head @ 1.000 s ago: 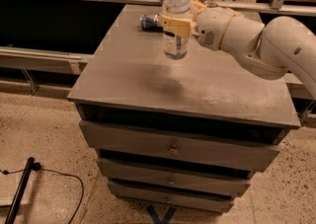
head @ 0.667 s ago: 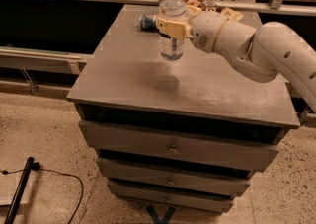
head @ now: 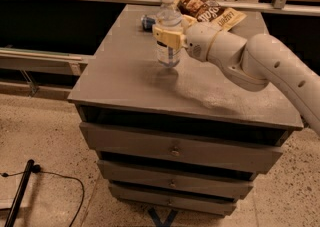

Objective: Place blue plastic bottle upright

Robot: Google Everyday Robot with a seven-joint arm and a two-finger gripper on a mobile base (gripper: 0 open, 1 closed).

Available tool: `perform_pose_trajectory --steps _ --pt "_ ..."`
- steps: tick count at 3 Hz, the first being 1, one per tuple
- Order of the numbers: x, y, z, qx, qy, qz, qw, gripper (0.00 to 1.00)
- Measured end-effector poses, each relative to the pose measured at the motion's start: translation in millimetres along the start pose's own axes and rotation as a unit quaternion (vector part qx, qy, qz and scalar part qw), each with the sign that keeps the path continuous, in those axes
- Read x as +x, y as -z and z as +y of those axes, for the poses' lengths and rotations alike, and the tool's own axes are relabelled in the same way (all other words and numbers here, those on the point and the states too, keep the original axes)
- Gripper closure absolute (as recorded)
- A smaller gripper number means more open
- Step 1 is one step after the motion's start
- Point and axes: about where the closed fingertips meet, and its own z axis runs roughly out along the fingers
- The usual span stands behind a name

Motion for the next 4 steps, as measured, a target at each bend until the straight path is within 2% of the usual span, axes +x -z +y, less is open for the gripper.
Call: perform_pose_trajectory --steps 1,2,3,4 --pt "11.1 2.5 1.5 0.003 -0.003 0.007 1.0 1.0" --pt "18.1 5.6 3.4 0.014 -0.004 0.008 0.9999 0.82" --pt "21.2 6.0 6.8 0.016 -0.002 0.005 0.9999 0.59" --pt "22.6 5.8 10.2 0.013 -0.001 0.005 0.9999 0.27"
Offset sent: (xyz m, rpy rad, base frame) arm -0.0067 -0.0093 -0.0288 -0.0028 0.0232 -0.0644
